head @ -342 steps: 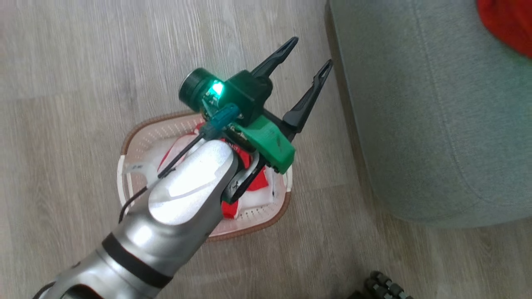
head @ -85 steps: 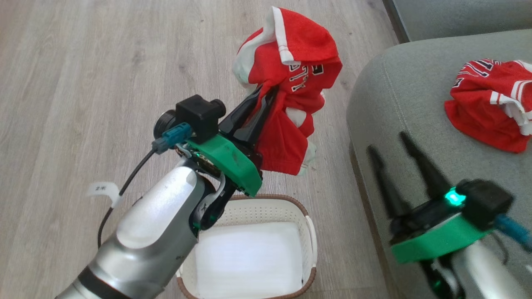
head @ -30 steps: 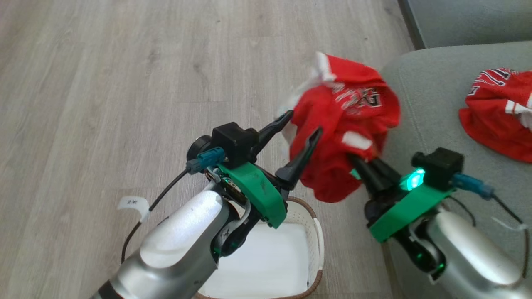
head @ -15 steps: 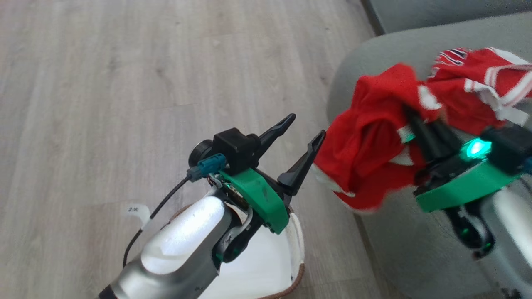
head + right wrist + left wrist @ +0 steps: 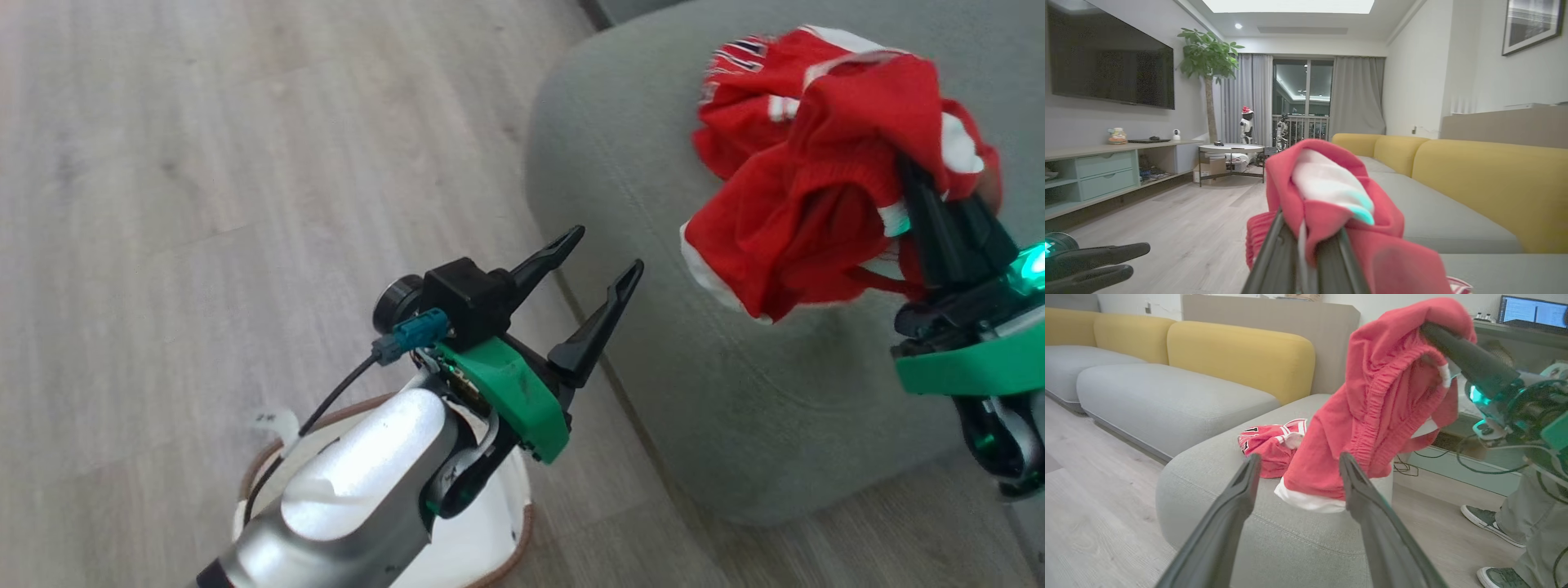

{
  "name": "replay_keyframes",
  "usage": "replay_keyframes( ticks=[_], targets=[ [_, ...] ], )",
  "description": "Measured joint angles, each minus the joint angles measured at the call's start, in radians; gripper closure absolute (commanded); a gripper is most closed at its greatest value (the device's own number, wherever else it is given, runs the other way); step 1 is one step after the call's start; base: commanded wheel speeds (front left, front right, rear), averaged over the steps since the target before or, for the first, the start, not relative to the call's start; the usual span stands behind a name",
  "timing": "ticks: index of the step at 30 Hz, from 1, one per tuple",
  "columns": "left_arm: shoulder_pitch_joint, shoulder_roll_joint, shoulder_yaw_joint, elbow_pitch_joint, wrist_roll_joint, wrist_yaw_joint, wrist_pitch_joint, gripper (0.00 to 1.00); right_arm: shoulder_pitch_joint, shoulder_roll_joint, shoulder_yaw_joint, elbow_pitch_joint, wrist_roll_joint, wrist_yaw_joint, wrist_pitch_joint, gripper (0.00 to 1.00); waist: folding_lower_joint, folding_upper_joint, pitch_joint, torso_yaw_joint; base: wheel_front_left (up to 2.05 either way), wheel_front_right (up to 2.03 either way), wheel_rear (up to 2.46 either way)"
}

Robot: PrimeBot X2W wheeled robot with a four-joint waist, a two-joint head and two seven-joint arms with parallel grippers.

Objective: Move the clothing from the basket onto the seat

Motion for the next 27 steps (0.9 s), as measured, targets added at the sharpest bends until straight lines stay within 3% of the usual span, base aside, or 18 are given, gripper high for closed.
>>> replay_keyframes(
  ticks=[9,17,21,27],
  targets=[
    [-0.037,-0.003,-0.005,0.028,0.018,0.001,-0.016,0.00,0.003,0.000,-0.019,-0.037,-0.009,0.000,0.000,1.00,0.0000,0.0000,0.038,-0.115,0.00,0.00,0.00],
    [-0.044,-0.010,-0.012,0.053,0.018,0.000,-0.025,0.00,0.002,-0.005,-0.050,-0.050,-0.012,0.000,0.000,1.00,0.0000,0.0000,0.070,-0.140,0.00,0.00,0.00],
    [-0.055,-0.012,-0.020,0.058,0.025,-0.008,-0.025,0.00,-0.034,-0.037,-0.051,-0.056,-0.011,0.000,0.000,1.00,0.0000,0.0000,0.087,-0.136,0.00,0.00,0.00],
    [-0.089,-0.017,-0.024,0.062,0.027,-0.008,-0.023,0.00,-0.231,-0.131,-0.043,0.007,0.046,0.000,0.000,1.00,0.0000,0.0000,0.127,-0.130,0.00,0.00,0.00]
  ],
)
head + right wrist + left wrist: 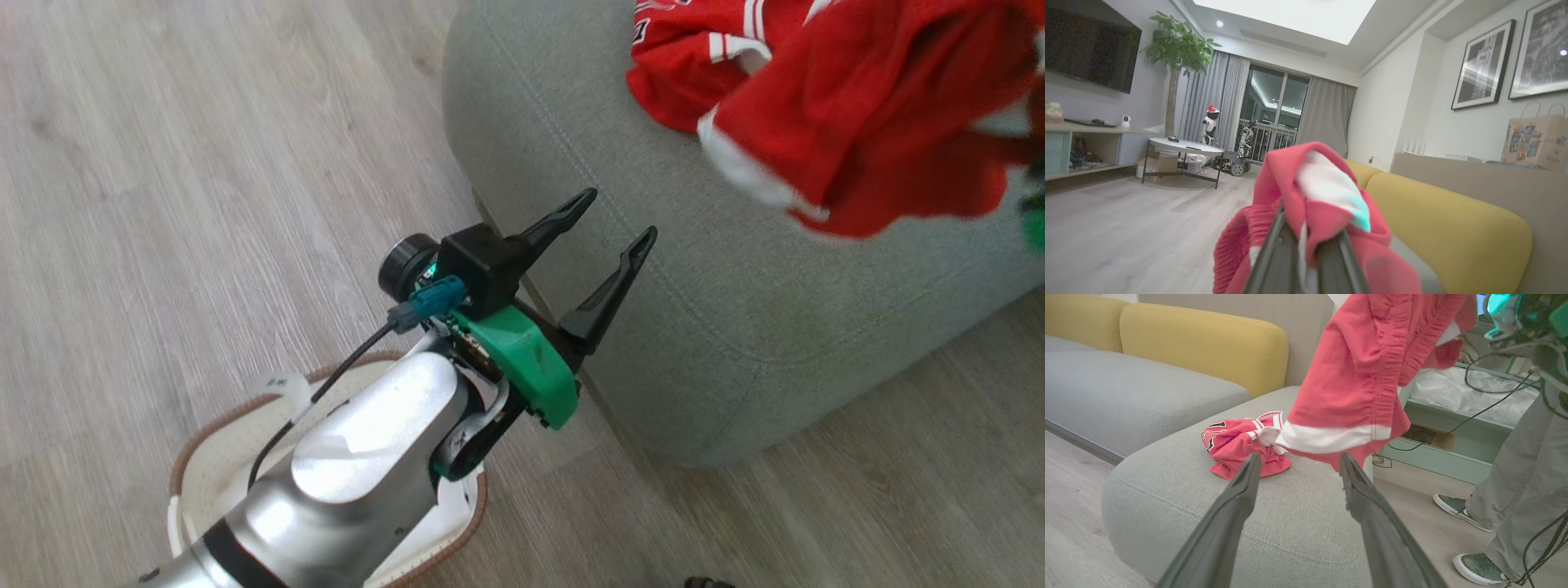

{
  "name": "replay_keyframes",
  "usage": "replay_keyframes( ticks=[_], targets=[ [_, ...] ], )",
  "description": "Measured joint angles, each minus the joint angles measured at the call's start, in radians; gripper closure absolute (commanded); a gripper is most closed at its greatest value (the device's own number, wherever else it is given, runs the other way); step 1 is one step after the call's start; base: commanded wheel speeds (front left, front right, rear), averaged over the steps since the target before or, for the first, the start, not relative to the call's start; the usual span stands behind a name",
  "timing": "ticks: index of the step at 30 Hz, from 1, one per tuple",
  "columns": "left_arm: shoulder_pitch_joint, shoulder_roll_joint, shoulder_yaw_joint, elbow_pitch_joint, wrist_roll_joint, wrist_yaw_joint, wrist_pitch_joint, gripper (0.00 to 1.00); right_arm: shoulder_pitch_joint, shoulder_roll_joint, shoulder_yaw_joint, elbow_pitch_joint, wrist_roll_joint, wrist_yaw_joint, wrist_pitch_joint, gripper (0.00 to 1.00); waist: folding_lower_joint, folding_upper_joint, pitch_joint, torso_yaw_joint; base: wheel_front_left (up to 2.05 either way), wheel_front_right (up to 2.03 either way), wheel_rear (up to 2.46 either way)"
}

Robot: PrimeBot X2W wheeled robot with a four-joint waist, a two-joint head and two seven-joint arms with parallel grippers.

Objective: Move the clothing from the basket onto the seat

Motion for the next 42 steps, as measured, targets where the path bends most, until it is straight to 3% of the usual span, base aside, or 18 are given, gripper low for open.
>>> replay_keyframes(
  ticks=[12,22,26,28,34,36,38,40,41,42],
  targets=[
    [-0.119,-0.019,-0.027,0.022,0.039,-0.001,0.061,0.00,-0.327,-0.185,0.072,0.341,0.036,0.000,0.000,1.00,0.0001,-0.0001,0.167,0.051,0.00,0.00,0.00],
    [-0.173,-0.040,-0.042,0.047,0.052,0.001,0.070,0.00,-0.447,-0.201,0.097,0.654,-0.033,0.000,0.000,1.00,0.0002,-0.0001,0.270,0.153,0.00,0.00,0.00],
    [-0.181,-0.047,-0.048,0.055,0.052,0.002,0.068,0.00,-0.504,-0.194,0.161,0.802,-0.046,0.000,0.000,1.00,0.0002,-0.0001,0.300,0.190,0.00,0.00,0.00],
    [-0.182,-0.051,-0.053,0.057,0.052,0.002,0.065,0.00,-0.521,-0.191,0.212,0.857,-0.056,0.000,0.000,0.79,0.0002,-0.0001,0.311,0.208,0.00,0.00,0.00],
    [-0.189,-0.062,-0.065,0.062,0.052,0.003,0.049,0.00,-0.571,-0.172,0.348,0.993,-0.030,0.000,0.032,0.71,0.0002,-0.0001,0.327,0.248,0.00,0.00,0.00],
    [-0.197,-0.064,-0.066,0.064,0.052,0.007,0.045,0.00,-0.576,-0.170,0.404,1.015,0.007,0.000,0.072,0.76,0.0001,-0.0001,0.328,0.260,0.00,0.00,0.00],
    [-0.199,-0.064,-0.067,0.067,0.051,0.010,0.040,0.00,-0.576,-0.169,0.461,1.021,0.055,0.000,0.123,0.96,0.0001,-0.0001,0.327,0.268,0.00,0.00,0.00],
    [-0.199,-0.066,-0.067,0.075,0.050,0.011,0.032,0.00,-0.576,-0.173,0.536,1.018,0.144,0.000,0.208,1.00,0.0001,-0.0001,0.322,0.274,0.00,0.00,0.00],
    [-0.199,-0.066,-0.067,0.077,0.050,0.011,0.032,0.00,-0.577,-0.177,0.555,1.016,0.171,0.000,0.226,0.92,0.0001,-0.0001,0.320,0.275,0.00,0.00,0.00],
    [-0.199,-0.066,-0.067,0.079,0.050,0.014,0.030,0.00,-0.578,-0.182,0.571,1.014,0.198,0.000,0.244,0.70,0.0001,-0.0001,0.318,0.275,0.00,0.00,0.00]
  ],
)
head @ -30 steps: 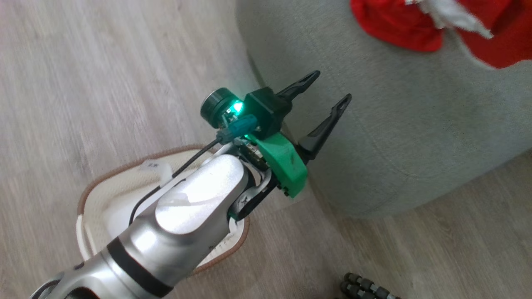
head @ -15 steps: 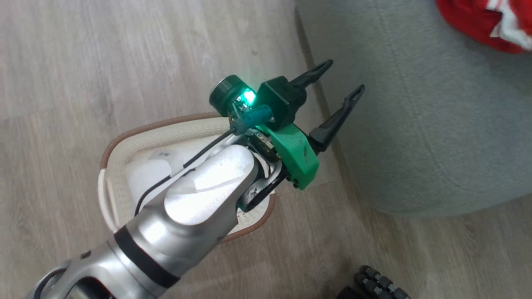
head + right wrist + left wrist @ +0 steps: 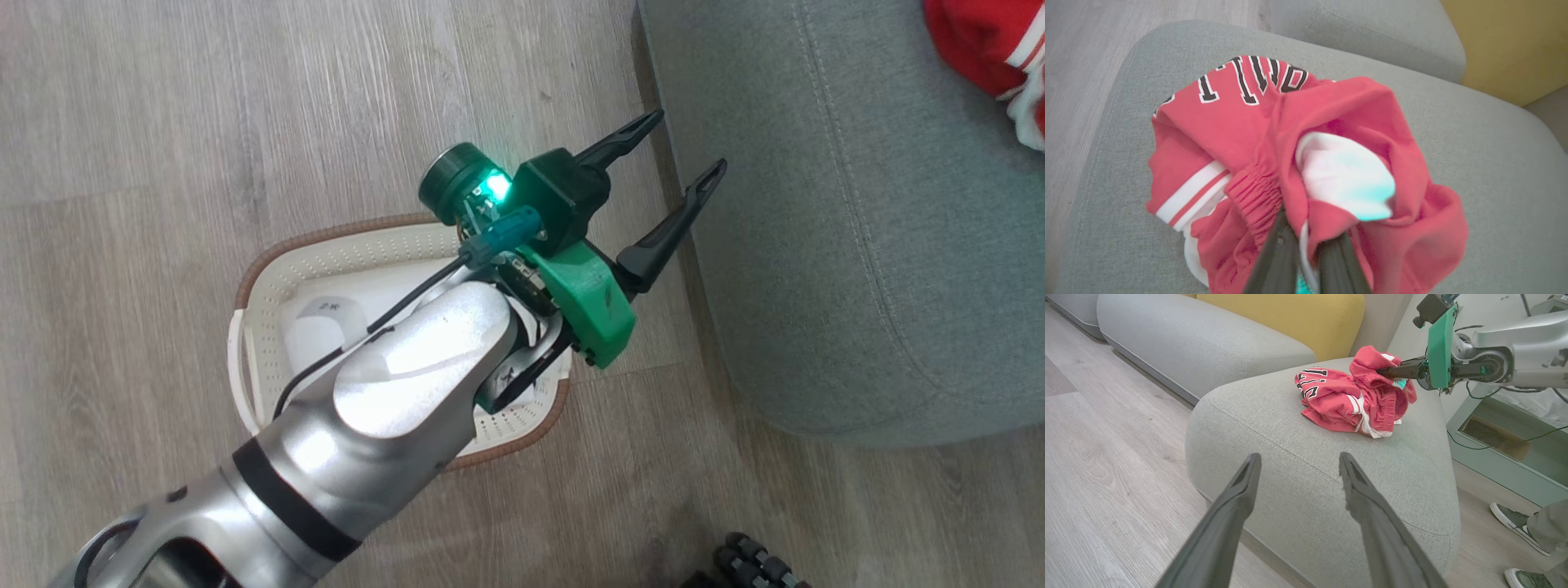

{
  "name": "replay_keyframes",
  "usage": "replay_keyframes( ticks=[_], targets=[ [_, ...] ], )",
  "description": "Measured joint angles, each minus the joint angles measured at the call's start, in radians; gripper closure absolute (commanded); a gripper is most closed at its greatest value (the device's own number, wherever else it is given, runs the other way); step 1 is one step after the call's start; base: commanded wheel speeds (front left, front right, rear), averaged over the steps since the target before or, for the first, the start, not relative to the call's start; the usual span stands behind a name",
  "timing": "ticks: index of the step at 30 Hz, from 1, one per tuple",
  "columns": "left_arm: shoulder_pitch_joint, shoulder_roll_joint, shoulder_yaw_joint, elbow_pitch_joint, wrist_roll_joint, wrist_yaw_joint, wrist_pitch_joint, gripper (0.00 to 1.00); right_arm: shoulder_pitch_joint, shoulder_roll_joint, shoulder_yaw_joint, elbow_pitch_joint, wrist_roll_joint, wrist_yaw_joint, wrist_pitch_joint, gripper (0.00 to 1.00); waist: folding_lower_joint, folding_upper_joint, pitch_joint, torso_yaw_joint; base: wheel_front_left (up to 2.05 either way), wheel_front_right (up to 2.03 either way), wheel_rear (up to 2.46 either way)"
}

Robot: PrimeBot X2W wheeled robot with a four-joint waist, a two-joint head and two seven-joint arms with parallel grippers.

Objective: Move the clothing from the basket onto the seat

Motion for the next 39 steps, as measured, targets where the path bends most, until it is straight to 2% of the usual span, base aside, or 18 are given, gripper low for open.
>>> replay_keyframes(
  ticks=[1,2,3,6,9,13,20,23,31,35,39],
  targets=[
    [0.000,0.000,0.000,0.002,0.000,0.000,-0.003,0.00,-0.002,-0.007,0.017,-0.002,0.021,0.000,0.012,0.34,0.0000,0.0000,-0.003,0.000,0.00,0.00,0.00],
    [0.000,-0.001,0.000,0.003,0.000,0.000,-0.007,0.00,-0.006,-0.013,0.032,-0.004,0.041,0.000,0.021,0.05,0.0000,0.0000,-0.006,-0.001,0.00,0.00,0.00],
    [0.000,-0.001,0.000,0.004,-0.003,0.000,-0.010,0.00,-0.012,-0.019,0.048,-0.007,0.062,0.000,0.025,0.00,0.0000,0.0000,-0.009,-0.002,0.00,0.00,0.00],
    [0.000,-0.002,0.000,0.010,-0.010,0.000,-0.016,0.00,-0.026,-0.030,0.091,-0.020,0.118,0.000,0.050,0.00,0.0000,0.0000,-0.024,-0.008,0.00,0.00,0.00],
    [0.001,-0.001,0.000,0.016,-0.021,-0.002,-0.024,0.00,-0.034,-0.032,0.137,-0.008,0.168,0.000,0.132,0.00,0.0000,0.0000,-0.048,-0.016,0.00,0.00,0.00],
    [0.009,-0.001,0.001,0.026,-0.040,-0.006,-0.038,0.00,-0.034,-0.033,0.187,-0.009,0.216,0.000,0.190,0.00,0.0000,0.0000,-0.094,-0.029,0.00,0.00,0.00],
    [0.077,0.012,0.005,0.029,-0.074,-0.013,-0.054,0.00,-0.034,-0.039,0.281,-0.057,0.261,0.000,0.235,0.00,-0.0001,0.0000,-0.198,-0.054,0.00,0.00,0.00],
    [0.107,0.024,0.013,0.022,-0.088,-0.013,-0.060,0.00,-0.034,-0.061,0.320,-0.091,0.268,0.000,0.246,0.00,-0.0001,0.0000,-0.245,-0.065,0.00,0.00,0.00],
    [0.182,0.054,0.034,-0.028,-0.117,0.012,-0.080,0.00,-0.052,-0.117,0.348,-0.184,0.315,0.000,0.151,0.00,-0.0001,0.0000,-0.357,-0.071,0.00,0.00,0.00],
    [0.215,0.070,0.044,-0.058,-0.123,0.026,-0.085,0.00,-0.052,-0.155,0.342,-0.220,0.323,0.000,0.049,0.00,-0.0001,0.0000,-0.393,-0.042,0.00,0.00,0.00],
    [0.250,0.110,0.070,-0.087,-0.133,0.049,-0.091,0.00,-0.042,-0.164,0.317,-0.266,0.319,0.000,-0.073,0.00,-0.0001,0.0000,-0.419,-0.002,0.00,0.00,0.00]
  ],
)
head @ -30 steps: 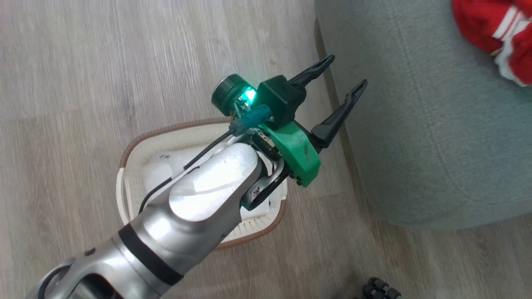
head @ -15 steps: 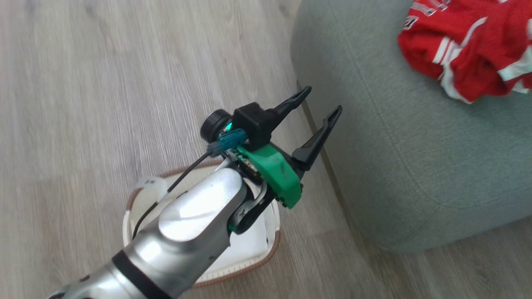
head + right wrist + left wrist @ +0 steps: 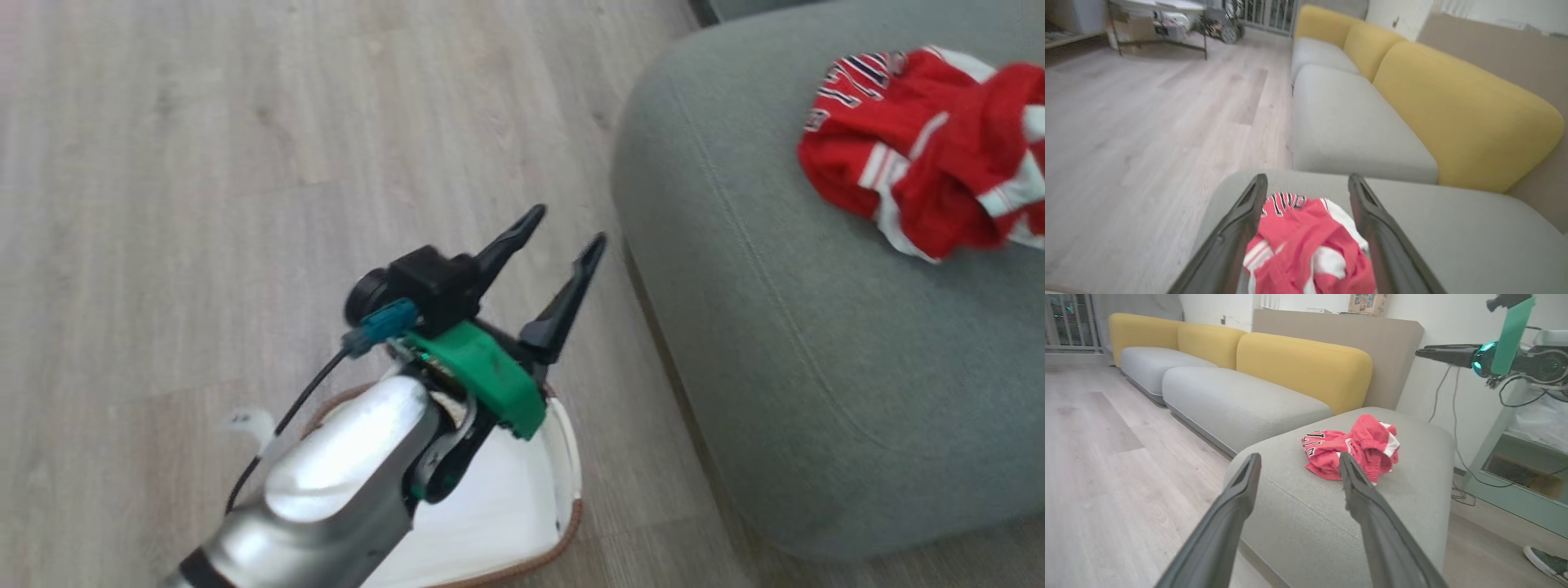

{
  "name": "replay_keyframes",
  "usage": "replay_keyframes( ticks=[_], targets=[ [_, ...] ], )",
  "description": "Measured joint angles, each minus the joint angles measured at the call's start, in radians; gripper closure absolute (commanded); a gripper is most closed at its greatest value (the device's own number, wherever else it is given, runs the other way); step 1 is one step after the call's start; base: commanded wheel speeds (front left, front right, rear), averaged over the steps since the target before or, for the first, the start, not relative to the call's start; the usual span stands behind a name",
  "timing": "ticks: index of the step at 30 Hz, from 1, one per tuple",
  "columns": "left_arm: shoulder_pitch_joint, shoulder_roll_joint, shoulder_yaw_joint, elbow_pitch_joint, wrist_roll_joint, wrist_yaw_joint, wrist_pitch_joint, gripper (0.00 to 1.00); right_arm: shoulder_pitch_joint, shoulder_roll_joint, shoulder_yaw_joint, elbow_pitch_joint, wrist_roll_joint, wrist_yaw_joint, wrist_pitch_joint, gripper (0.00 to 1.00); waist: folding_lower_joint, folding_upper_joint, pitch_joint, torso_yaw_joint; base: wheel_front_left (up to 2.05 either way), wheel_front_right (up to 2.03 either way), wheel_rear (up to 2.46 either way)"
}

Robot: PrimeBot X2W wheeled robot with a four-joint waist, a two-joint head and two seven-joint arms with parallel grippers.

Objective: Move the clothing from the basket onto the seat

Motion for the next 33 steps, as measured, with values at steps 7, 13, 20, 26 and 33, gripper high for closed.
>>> replay_keyframes(
  ticks=[7,13,20,26,33],
  targets=[
    [0.070,0.053,0.056,-0.070,-0.013,0.044,-0.011,0.00,0.119,0.001,-0.081,-0.048,-0.011,0.000,-0.141,0.00,0.0000,0.0000,-0.037,0.073,0.00,0.00,0.00],
    [0.122,0.099,0.099,-0.123,-0.018,0.077,-0.013,0.00,0.252,0.037,-0.267,-0.065,-0.091,0.000,-0.164,0.00,0.0000,0.0000,-0.061,0.137,0.00,0.00,0.00],
    [0.205,0.128,0.172,-0.169,-0.017,0.125,-0.021,0.00,0.496,0.159,-0.588,-0.174,-0.250,0.000,-0.166,0.00,0.0000,0.0000,-0.083,0.193,0.00,0.00,0.00],
    [0.293,0.137,0.244,-0.209,0.021,0.159,-0.021,0.00,0.782,0.332,-0.827,-0.289,-0.418,0.000,-0.166,0.00,0.0000,0.0000,-0.092,0.229,0.00,0.00,0.00],
    [0.427,0.119,0.393,-0.258,0.091,0.166,-0.021,0.00,0.968,0.493,-1.000,-0.417,-0.560,0.000,-0.166,0.00,0.0000,0.0000,-0.096,0.245,0.00,0.00,0.00]
  ],
)
